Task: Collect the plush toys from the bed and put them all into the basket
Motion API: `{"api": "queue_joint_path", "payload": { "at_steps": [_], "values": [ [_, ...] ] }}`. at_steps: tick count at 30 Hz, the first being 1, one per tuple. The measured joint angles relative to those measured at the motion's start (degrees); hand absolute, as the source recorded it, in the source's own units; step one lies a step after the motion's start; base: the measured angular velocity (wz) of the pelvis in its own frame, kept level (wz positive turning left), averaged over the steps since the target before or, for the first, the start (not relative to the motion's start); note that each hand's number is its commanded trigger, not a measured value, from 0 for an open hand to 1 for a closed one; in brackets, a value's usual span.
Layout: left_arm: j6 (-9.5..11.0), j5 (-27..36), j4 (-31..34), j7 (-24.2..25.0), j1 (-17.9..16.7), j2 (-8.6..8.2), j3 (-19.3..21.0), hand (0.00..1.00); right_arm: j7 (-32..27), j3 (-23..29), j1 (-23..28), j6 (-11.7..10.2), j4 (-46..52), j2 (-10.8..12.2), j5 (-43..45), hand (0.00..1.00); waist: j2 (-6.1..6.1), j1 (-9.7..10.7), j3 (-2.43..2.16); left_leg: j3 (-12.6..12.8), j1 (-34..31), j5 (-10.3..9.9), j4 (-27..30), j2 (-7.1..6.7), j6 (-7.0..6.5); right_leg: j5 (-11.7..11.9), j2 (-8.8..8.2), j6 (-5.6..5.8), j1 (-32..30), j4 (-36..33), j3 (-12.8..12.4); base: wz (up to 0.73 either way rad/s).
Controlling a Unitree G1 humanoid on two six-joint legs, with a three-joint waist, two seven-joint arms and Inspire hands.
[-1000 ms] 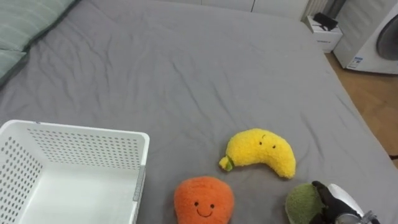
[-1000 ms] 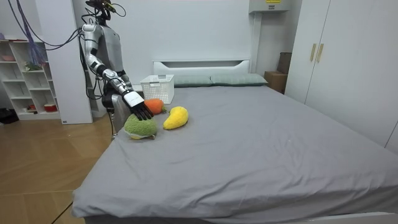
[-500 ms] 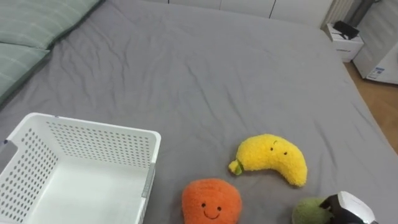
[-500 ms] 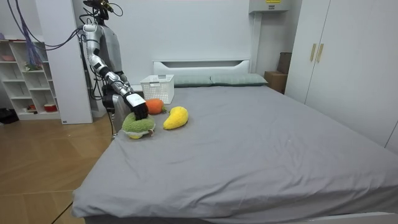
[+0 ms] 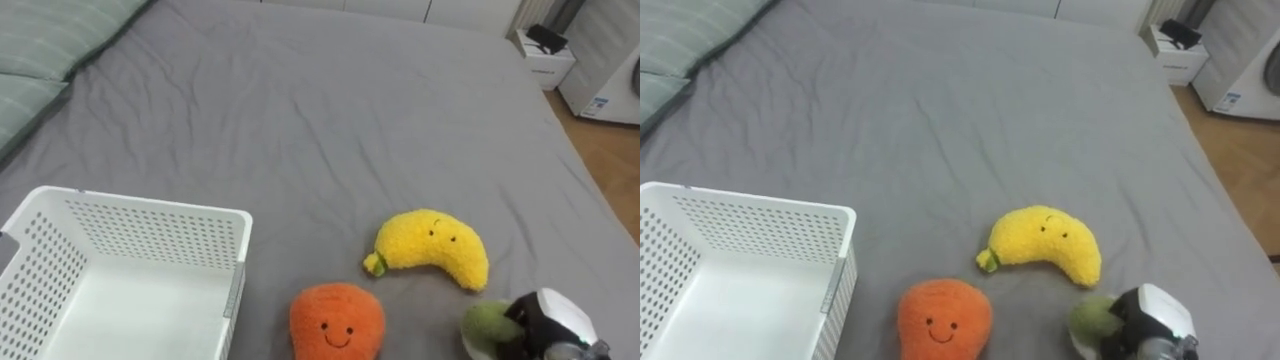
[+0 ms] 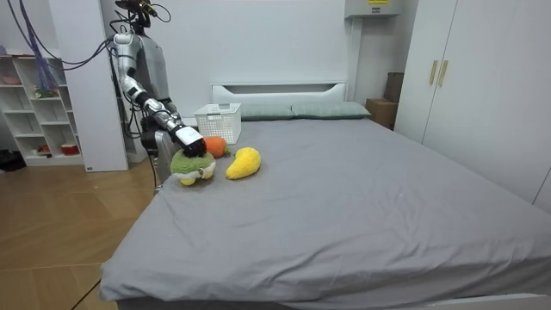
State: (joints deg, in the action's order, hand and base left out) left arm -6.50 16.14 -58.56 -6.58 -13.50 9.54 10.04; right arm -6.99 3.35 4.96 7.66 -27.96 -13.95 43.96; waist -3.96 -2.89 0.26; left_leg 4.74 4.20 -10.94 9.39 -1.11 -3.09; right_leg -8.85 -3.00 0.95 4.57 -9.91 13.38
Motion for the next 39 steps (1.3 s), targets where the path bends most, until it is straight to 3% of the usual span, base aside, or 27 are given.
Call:
{"api": "queue_joint_path", "payload": {
  "at_steps": [5,9,15,20,25,30,32,39],
  "values": [
    [0.8,-1.0,0.1,0.7,0.6,0.1,0.8,0.0,-0.4,2.0,0.0,-0.8,13.9,-0.2,0.0,1.0,-0.47,1.3,-0.19,0.4,-0.6,0.0,0.0,0.01,0.01,0.0,0.02,0.03,-0.7,0.1,0.3,-0.01],
    [0.9,-0.9,0.1,1.0,0.7,0.16,0.9,0.0,0.3,2.4,0.0,-0.6,19.1,-0.2,-0.8,1.0,-1.36,1.2,0.04,0.3,-0.6,0.0,-0.2,0.0,0.01,0.0,0.01,0.03,-0.7,0.1,0.6,0.03],
    [1.8,-0.1,-2.9,1.0,2.2,-0.02,0.8,0.0,4.0,1.9,-2.8,0.1,27.3,-0.2,-6.2,1.0,-0.98,0.8,0.19,0.9,-0.9,0.0,-0.4,0.18,0.01,0.0,0.06,0.01,-1.7,-0.9,-0.3,-0.07],
    [1.7,-0.2,-3.9,1.1,3.0,-0.08,0.5,0.0,5.9,-0.1,-5.3,2.2,32.1,-0.3,-9.8,1.0,-0.7,0.1,0.17,1.0,-1.0,0.0,-0.2,0.24,0.0,0.0,0.08,-0.05,-1.8,-1.0,-0.3,-0.02],
    [1.7,-0.6,-4.6,1.2,4.8,-0.71,0.5,0.0,9.9,-3.5,-7.5,2.5,33.7,-0.3,-13.5,1.0,-0.28,-2.3,-0.3,0.7,-1.3,0.0,-0.2,0.23,0.0,0.1,0.07,-0.07,-2.0,-1.0,-0.3,0.02],
    [2.0,-0.5,-4.6,2.0,5.3,-0.75,-0.4,0.0,12.7,-8.9,-10.2,3.1,33.8,-0.3,-15.6,1.0,-0.89,-4.4,-0.54,-0.2,-1.6,0.0,0.2,0.18,0.03,0.0,-0.02,-0.07,-1.8,-1.0,0.9,0.09],
    [2.4,-0.6,-4.6,2.0,5.5,-0.77,-0.8,0.0,14.6,-10.5,-12.2,3.2,33.8,-0.3,-16.9,1.0,-1.89,-6.0,-0.07,-0.3,-1.6,0.0,0.1,0.19,0.04,0.1,-0.02,-0.07,-1.7,-0.9,1.1,0.04],
    [2.8,1.2,-4.7,2.5,5.2,-1.17,-1.9,0.0,17.9,-16.1,-16.0,3.3,33.9,0.1,-17.4,1.0,-3.07,-9.5,0.31,-2.1,-2.5,0.0,0.6,-0.02,0.03,0.1,-0.21,-0.04,-1.4,-0.6,2.7,0.12]
  ]
}}
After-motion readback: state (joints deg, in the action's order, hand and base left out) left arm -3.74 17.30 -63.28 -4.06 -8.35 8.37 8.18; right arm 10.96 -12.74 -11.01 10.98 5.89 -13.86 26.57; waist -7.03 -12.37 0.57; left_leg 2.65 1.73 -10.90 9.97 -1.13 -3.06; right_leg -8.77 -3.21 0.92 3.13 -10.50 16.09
